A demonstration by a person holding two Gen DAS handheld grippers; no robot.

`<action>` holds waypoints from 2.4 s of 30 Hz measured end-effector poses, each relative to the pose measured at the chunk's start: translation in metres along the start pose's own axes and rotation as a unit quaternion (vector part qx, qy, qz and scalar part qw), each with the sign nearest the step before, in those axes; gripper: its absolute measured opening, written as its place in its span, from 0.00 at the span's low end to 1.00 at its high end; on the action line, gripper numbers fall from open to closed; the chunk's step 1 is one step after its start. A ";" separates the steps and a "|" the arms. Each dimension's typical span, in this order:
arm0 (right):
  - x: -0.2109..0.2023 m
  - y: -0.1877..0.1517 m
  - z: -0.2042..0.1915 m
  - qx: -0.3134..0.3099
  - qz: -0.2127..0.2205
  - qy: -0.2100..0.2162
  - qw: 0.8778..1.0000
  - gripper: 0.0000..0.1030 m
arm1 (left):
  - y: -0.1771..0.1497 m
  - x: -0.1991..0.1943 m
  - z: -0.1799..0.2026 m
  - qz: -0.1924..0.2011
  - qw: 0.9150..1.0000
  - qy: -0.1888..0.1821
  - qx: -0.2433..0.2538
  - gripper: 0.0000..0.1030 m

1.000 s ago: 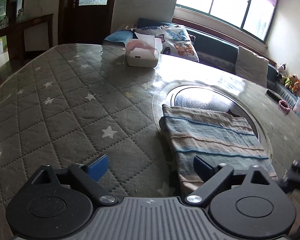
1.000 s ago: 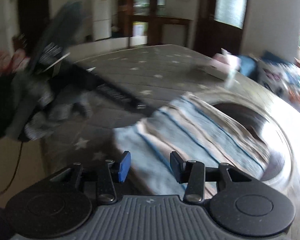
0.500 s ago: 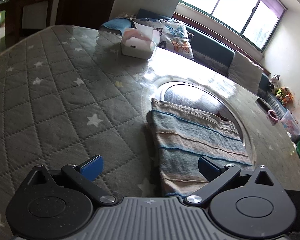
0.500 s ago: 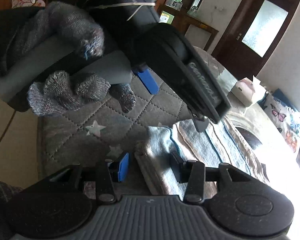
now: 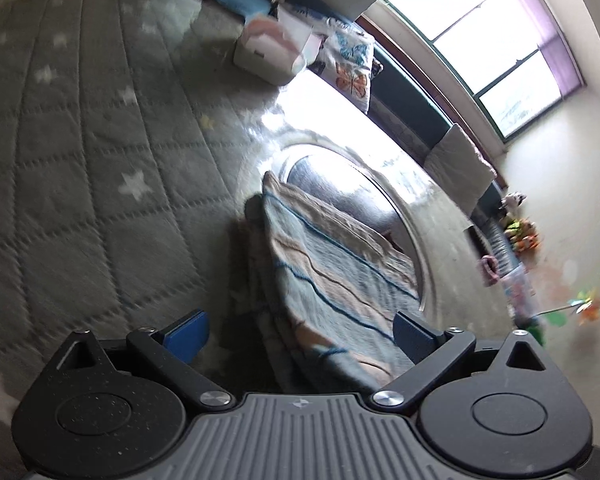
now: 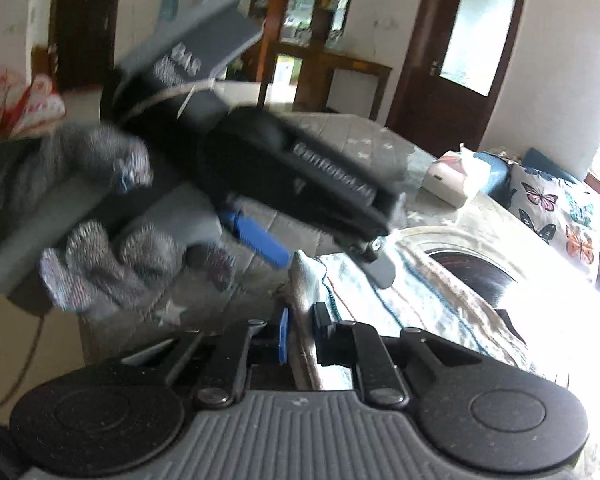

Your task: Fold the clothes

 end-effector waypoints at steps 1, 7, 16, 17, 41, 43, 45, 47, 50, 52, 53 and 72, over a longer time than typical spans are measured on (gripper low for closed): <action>-0.003 0.000 0.003 0.006 0.004 -0.001 1.000 0.11 | -0.001 0.003 0.000 -0.007 1.000 -0.005 -0.010 0.93; -0.017 -0.003 0.019 0.025 0.016 -0.006 1.000 0.10 | -0.007 0.015 0.007 -0.034 0.998 -0.041 -0.042 0.69; -0.022 -0.010 0.022 0.036 0.020 0.007 0.999 0.13 | -0.006 0.024 -0.007 -0.045 0.995 -0.055 -0.077 0.26; -0.023 -0.011 0.024 0.045 0.021 0.012 0.999 0.16 | -0.005 0.024 -0.007 -0.044 0.995 -0.056 -0.077 0.26; 0.006 -0.144 0.164 0.315 -0.055 -0.081 0.944 0.27 | -0.009 0.026 -0.004 -0.042 0.995 -0.057 -0.069 0.24; 0.009 -0.146 0.165 0.334 -0.050 -0.070 0.939 0.27 | -0.009 0.026 -0.004 -0.041 0.995 -0.056 -0.066 0.24; 0.010 -0.147 0.165 0.342 -0.046 -0.063 0.936 0.27 | -0.009 0.027 -0.003 -0.040 0.996 -0.054 -0.064 0.24; 0.010 -0.147 0.164 0.349 -0.043 -0.060 0.934 0.24 | -0.009 0.027 -0.003 -0.039 0.996 -0.051 -0.061 0.24; 0.008 -0.147 0.165 0.363 -0.034 -0.062 0.929 0.10 | -0.010 0.026 0.001 -0.035 0.997 -0.038 -0.051 0.24; 0.003 -0.145 0.166 0.373 -0.024 -0.062 0.925 0.07 | -0.011 0.024 0.007 -0.033 0.998 -0.033 -0.039 0.23; 0.000 -0.144 0.166 0.375 -0.018 -0.063 0.925 0.06 | -0.012 0.024 0.011 -0.032 0.998 -0.030 -0.033 0.23; -0.131 -0.209 0.237 0.392 0.006 -0.203 0.897 0.06 | -0.085 0.105 0.179 -0.095 0.985 -0.068 0.128 0.20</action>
Point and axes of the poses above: each gripper's, at about its wrist camera, not at the fingertips, and x roughly the way its jaws point, z to its right, y to its top, the point moved 10 cm from there along x, roughly the way its jaws point, and after that the axes turned 13 degrees about -x, right-handed, at the moved point
